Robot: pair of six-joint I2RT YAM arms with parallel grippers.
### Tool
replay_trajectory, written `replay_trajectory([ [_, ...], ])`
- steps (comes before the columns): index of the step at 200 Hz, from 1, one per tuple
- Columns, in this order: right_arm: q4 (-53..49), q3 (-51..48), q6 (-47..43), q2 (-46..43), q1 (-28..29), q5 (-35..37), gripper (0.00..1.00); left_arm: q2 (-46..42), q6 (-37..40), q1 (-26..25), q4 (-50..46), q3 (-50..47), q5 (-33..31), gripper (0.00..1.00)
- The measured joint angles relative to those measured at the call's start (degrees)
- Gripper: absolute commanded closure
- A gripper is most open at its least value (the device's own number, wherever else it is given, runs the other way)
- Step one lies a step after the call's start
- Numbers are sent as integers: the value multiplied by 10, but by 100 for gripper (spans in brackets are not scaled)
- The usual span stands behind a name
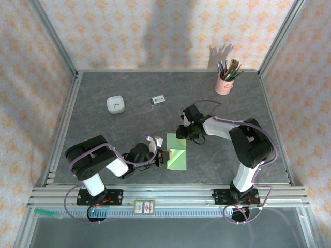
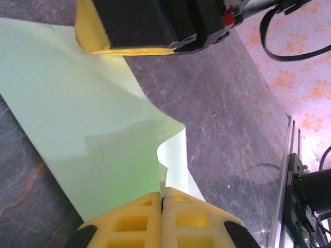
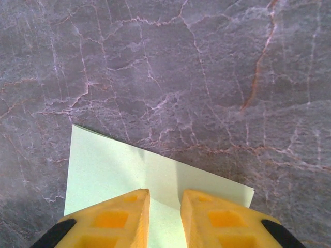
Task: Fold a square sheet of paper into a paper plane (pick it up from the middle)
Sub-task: Fold the triangle a second time at the center of the table.
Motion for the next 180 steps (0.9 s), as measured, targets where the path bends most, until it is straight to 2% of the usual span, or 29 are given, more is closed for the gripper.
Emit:
replay_trajectory([
  [180, 0, 0, -3, 0, 0, 0, 76, 9, 16, 11, -76, 27, 14, 100],
])
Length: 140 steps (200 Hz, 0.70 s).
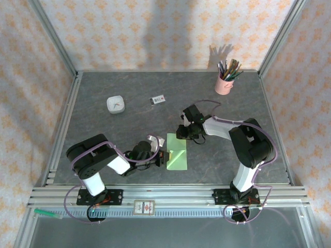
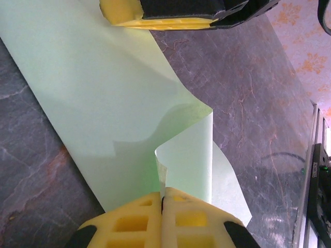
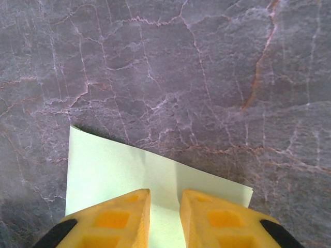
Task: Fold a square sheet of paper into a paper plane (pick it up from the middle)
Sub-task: Fold the triangle a second time at the center of the table.
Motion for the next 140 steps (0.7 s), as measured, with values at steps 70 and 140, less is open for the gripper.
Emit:
replay_trajectory([
  [70, 0, 0, 0, 0, 0, 1, 76, 1, 0, 0, -6, 0, 0, 100],
  [140, 0, 0, 0, 0, 0, 1, 76, 1, 0, 0, -7, 1, 0, 100],
])
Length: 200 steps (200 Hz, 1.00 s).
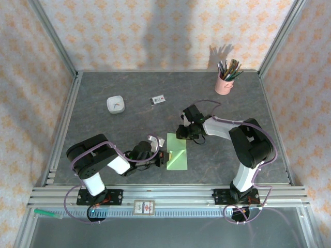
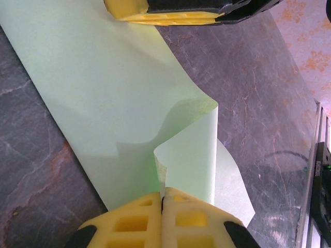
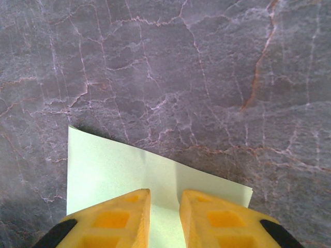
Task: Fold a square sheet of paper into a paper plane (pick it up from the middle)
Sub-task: Fold the triangle a second time at the center of the table.
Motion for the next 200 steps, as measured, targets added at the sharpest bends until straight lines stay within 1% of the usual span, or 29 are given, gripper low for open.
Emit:
replay_trajectory([
  [200, 0, 0, -2, 0, 0, 0, 76, -7, -13, 0, 0, -5, 2, 100],
])
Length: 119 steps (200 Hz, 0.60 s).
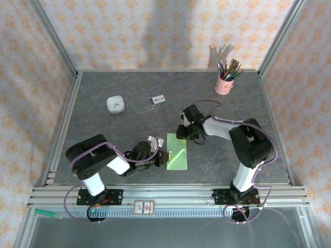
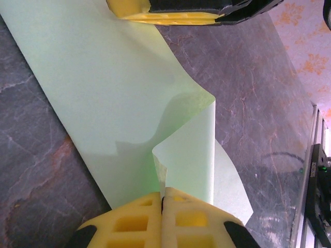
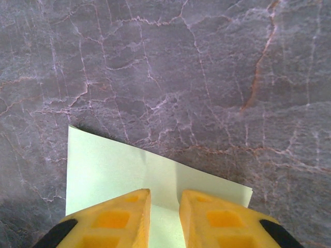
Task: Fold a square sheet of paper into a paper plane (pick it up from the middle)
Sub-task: Fold the triangle a second time at the center of the table.
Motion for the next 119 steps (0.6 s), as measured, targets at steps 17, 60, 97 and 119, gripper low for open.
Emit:
replay_trajectory([
  [17, 0, 0, 0, 0, 0, 0, 76, 0, -2, 0, 0, 0, 1, 100],
  [60, 0, 0, 0, 0, 0, 0, 76, -2, -2, 0, -9, 1, 0, 100],
  [97, 0, 0, 0, 0, 0, 0, 76, -2, -2, 0, -30, 12, 0, 100],
  [119, 0, 0, 0, 0, 0, 0, 75, -3, -2, 0, -36, 15, 0, 100],
])
